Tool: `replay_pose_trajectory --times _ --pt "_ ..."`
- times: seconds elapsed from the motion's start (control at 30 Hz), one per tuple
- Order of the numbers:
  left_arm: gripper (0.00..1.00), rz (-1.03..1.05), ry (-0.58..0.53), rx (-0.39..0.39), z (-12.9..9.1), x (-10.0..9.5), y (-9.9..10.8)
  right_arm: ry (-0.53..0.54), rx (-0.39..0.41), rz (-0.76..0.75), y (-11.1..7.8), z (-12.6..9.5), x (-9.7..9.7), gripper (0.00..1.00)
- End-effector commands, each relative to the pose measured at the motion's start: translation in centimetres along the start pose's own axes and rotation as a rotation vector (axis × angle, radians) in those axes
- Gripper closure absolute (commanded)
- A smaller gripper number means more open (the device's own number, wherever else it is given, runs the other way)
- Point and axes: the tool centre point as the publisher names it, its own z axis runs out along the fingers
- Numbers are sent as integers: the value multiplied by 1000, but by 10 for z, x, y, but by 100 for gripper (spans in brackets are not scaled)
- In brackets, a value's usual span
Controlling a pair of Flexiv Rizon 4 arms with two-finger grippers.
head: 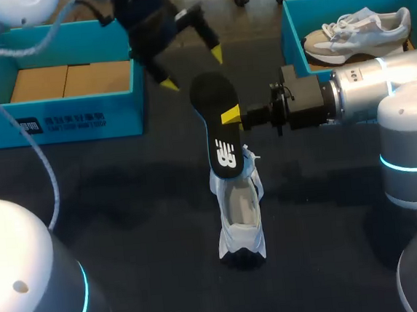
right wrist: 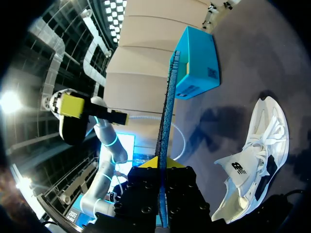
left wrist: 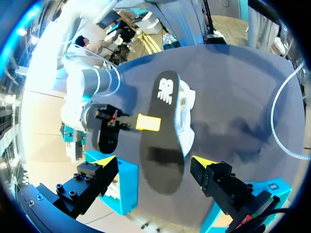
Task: Take the shoe out of the shoebox, open the shoe tongue, remove and reinsert the insole, then place the shoe into the shoebox
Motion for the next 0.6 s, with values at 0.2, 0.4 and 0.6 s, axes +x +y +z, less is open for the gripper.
replay_pose_trajectory --times 0.2,0.4,0.6 --pt "0 7 -344 62 -1 24 7 -5 0 2 -1 1 1 100" --pt "0 -1 -416 79 10 31 5 -5 0 2 -1 1 1 100" --pt "0 -15 -541 113 25 55 8 -5 0 2 -1 1 1 100"
